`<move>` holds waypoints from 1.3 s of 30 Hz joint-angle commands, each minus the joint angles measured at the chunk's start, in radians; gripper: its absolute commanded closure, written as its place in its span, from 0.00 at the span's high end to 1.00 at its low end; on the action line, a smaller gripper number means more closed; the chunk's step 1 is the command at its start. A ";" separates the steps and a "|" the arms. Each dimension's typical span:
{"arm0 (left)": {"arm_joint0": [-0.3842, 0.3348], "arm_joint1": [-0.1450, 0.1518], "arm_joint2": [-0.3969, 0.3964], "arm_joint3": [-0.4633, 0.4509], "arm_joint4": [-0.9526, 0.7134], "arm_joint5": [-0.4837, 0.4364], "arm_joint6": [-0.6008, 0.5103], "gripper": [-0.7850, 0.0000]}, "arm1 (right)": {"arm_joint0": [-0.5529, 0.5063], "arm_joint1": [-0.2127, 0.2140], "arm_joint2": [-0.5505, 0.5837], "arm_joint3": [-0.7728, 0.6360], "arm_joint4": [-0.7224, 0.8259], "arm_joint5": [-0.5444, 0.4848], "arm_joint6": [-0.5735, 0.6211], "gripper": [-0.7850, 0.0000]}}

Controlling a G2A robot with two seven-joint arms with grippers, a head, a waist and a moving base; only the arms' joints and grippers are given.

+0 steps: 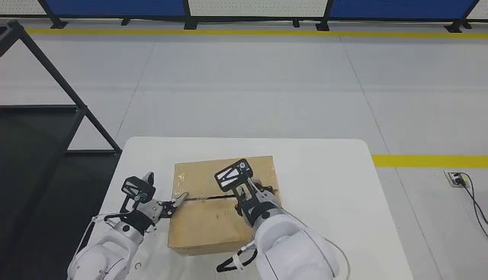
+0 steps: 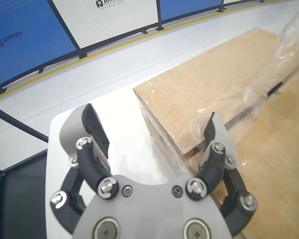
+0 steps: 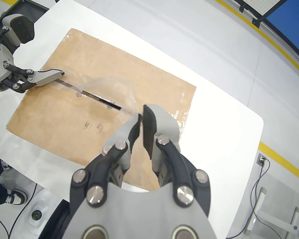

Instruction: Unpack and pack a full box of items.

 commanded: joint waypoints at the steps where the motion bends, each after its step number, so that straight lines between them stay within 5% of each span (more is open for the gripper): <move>1: 0.000 0.000 -0.002 0.001 0.000 -0.002 0.000 1.00 | 0.008 -0.002 0.006 0.011 -0.001 -0.006 0.004 0.36; 6: 0.000 -0.001 -0.003 0.002 -0.002 -0.003 -0.002 1.00 | 0.023 -0.006 0.017 0.035 -0.003 -0.018 0.012 0.64; 7: -0.001 -0.001 -0.003 0.002 -0.001 -0.004 -0.002 1.00 | 0.025 -0.006 0.019 0.040 -0.002 -0.020 0.014 0.89; 8: -0.001 -0.001 -0.003 0.002 -0.001 -0.005 -0.002 1.00 | 0.028 -0.007 0.021 0.045 -0.001 -0.022 0.014 1.00; 20: -0.007 -0.003 -0.001 0.008 -0.002 -0.010 -0.001 1.00 | 0.054 -0.015 0.087 0.088 0.023 0.006 0.010 1.00; 29: -0.012 -0.004 0.003 0.013 -0.006 -0.016 -0.001 1.00 | 0.003 -0.010 0.184 0.082 0.168 -0.028 0.043 1.00; 35: -0.016 -0.006 0.005 0.017 -0.007 -0.014 0.001 1.00 | -0.047 -0.011 0.150 0.125 0.149 0.018 0.005 1.00; 36: -0.016 -0.006 0.006 0.017 -0.007 -0.013 0.001 1.00 | -0.051 -0.011 0.147 0.128 0.149 0.028 -0.004 0.86; 37: -0.017 -0.006 0.007 0.018 -0.008 -0.013 0.002 1.00 | -0.055 -0.011 0.144 0.134 0.146 0.033 -0.012 0.58; 39: -0.018 -0.006 0.007 0.019 -0.007 -0.016 0.001 1.00 | -0.061 -0.011 0.143 0.138 0.144 0.045 -0.027 0.26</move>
